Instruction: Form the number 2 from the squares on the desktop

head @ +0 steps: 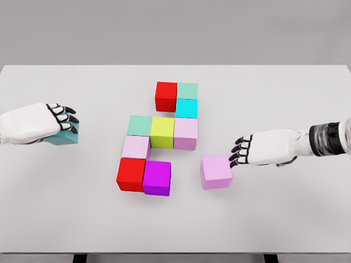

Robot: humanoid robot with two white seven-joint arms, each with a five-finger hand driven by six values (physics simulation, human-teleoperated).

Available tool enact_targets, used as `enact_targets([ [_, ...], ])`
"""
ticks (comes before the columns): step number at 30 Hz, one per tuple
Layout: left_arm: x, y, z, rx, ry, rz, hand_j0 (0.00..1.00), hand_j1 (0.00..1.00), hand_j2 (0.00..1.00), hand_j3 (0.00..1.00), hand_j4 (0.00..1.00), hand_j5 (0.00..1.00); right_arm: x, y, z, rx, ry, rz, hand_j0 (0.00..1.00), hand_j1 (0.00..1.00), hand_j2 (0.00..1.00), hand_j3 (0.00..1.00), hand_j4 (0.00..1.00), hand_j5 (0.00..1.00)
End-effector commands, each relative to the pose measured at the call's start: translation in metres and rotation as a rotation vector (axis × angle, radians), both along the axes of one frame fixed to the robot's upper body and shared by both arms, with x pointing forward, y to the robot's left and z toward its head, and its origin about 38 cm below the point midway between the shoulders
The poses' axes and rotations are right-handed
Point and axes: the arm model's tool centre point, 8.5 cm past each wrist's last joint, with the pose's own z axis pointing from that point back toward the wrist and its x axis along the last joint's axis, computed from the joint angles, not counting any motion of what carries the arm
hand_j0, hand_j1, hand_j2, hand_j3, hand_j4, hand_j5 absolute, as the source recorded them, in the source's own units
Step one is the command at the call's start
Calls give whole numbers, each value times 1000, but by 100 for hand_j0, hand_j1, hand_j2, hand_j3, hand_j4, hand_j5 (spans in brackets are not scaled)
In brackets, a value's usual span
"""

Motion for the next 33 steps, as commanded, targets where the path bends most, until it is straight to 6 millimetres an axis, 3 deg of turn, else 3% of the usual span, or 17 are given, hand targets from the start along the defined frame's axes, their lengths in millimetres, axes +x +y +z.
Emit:
enact_targets([
  [1,2,0,-8,-2,10,10,68,68,68,68,68,68,0,3,1,7,0,5,99,99,99,99,99,99],
  [14,36,-10,-1,-31,-65,40,68,68,68,68,68,68,-4,21,2,32,-4,52,99,99,99,99,99,99],
  [22,68,-39,-2,-55,-96,26,68,68,68,68,68,68,-8,8,0,14,6,28,99,99,99,99,99,99],
  [28,88,-55,-1,-67,-98,29,69,69,69,69,69,69,-16,9,-14,27,52,29,99,99,99,99,99,99],
  [33,96,-62,6,-61,-120,24,69,69,69,69,69,69,-17,15,-9,105,104,17,99,99,99,99,99,99],
])
